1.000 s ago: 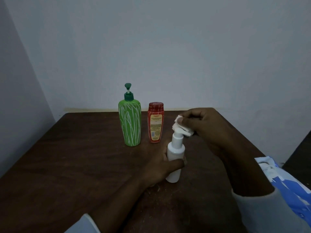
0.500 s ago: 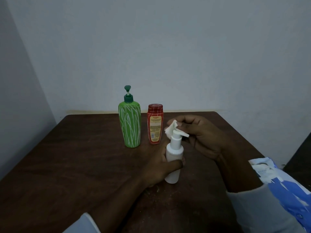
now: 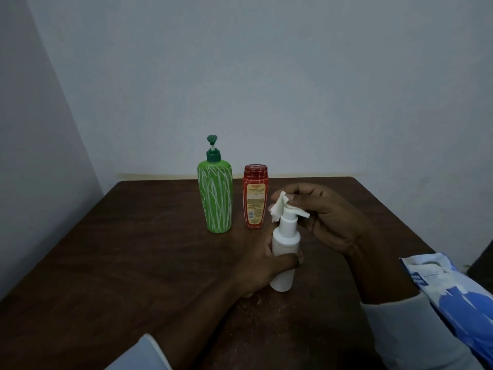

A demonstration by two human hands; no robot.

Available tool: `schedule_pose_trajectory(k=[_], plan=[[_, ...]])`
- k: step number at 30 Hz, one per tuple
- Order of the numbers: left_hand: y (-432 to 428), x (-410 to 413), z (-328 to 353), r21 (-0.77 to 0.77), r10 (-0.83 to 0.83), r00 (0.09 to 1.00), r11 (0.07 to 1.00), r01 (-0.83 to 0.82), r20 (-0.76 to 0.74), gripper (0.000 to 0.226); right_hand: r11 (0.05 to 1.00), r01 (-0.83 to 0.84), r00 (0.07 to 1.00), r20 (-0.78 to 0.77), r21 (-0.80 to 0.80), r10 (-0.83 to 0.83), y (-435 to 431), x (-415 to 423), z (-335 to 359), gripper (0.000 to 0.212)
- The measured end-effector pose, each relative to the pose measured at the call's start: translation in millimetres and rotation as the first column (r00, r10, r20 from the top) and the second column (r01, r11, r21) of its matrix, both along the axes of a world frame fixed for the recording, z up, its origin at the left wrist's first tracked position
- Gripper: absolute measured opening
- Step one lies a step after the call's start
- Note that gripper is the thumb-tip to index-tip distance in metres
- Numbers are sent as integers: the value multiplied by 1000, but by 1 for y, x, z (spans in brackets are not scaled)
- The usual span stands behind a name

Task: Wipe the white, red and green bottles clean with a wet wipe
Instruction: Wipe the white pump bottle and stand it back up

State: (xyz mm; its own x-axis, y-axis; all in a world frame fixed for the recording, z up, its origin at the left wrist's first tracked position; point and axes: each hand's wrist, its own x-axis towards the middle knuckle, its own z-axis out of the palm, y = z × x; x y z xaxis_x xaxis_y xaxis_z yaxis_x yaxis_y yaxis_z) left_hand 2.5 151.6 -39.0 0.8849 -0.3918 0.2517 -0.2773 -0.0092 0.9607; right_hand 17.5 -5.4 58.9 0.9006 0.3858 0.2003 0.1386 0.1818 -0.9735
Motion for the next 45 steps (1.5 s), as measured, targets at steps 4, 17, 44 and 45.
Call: schedule_pose_trajectory(k=[4,17,44,45], plan=[[-2,0,-1,-28,11,999,1000,-12,-37,52,996,32,999,-16,88,-31,-15,-11,-13,30],[-4,-15,10,-57,10,999,998,-8,35,54,626,725,655,-4,289,-756,55,-78,-48,40],[-1,-20,8,-1,21,998,1000,-21,-60,48,633,760,639,8,149,-769,21,-62,-58,18],[0,-19,9,1,1,998,1000,-1,-67,48,683,711,697,-41,169,-716,17,-55,-52,20]])
